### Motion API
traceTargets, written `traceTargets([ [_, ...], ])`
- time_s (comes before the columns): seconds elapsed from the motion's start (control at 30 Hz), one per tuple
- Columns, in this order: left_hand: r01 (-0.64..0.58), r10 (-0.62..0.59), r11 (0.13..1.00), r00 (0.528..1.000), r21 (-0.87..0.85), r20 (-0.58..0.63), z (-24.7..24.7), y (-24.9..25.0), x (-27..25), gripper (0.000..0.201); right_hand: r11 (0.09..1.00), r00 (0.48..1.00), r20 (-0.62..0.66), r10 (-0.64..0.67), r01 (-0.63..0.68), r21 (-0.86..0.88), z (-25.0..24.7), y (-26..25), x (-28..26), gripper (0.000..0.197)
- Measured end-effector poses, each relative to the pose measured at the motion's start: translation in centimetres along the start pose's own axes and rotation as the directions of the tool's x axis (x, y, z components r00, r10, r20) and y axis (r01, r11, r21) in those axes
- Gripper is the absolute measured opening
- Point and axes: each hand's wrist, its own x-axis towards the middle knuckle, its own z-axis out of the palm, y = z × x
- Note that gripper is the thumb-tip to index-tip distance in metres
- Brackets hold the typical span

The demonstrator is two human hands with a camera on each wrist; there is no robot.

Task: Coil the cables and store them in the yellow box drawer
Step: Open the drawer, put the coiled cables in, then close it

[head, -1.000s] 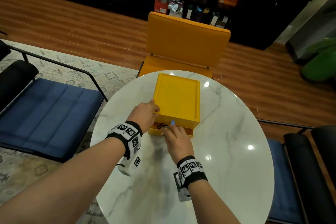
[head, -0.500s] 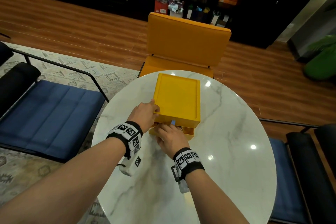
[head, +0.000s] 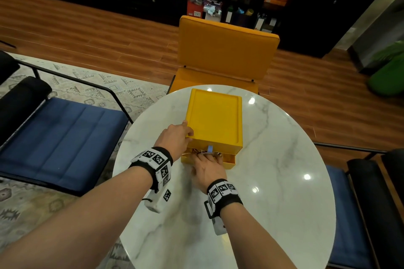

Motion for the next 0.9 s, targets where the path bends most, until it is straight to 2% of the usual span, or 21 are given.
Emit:
traceTargets([
  [0.2, -0.003, 0.003, 1.000, 1.000, -0.011, -0.004, 0.2, -0.1, 0.1, 0.019, 0.992, 0.975, 0.178, 0.130, -0.127, -0.026, -0.8, 0.6, 1.1, 0.042],
  [0.33, 0.004, -0.004, 1.000, 1.000, -0.008, -0.001, 0.2, -0.2, 0.1, 0.020, 0.974, 0.969, 0.103, 0.224, -0.225, -0.003, -0.3, 1.0, 0.8, 0.044],
  [0.43, 0.003, -0.003, 1.000, 1.000, -0.012, -0.005, 0.2, -0.1, 0.1, 0.021, 0.971, 0.971, 0.025, 0.239, -0.239, 0.007, 0.3, 1.2, 0.4, 0.049],
  [0.57, 0.005, -0.005, 1.000, 1.000, -0.024, -0.008, 0.2, -0.2, 0.1, 0.021, 0.987, 0.984, -0.091, 0.156, -0.152, 0.046, 0.6, 1.3, -0.5, 0.044],
  [0.73, 0.000, 0.001, 1.000, 1.000, -0.022, 0.021, 0.2, -0.8, 0.5, 0.021, 0.998, 0.968, -0.244, 0.067, -0.068, 0.006, 0.9, 0.7, -2.6, 0.033],
  [0.8, -0.015, 0.016, 0.999, 0.999, -0.033, 0.034, 0.1, -1.1, 0.8, 0.022, 1.000, 0.962, -0.273, -0.024, 0.027, 0.009, 0.9, 0.2, -2.8, 0.041],
  [0.9, -0.031, 0.032, 0.999, 0.998, -0.031, 0.048, 0.0, -1.3, 0.9, 0.023, 0.987, 0.954, -0.257, -0.157, 0.161, -0.007, 0.8, -1.1, -2.0, 0.069],
])
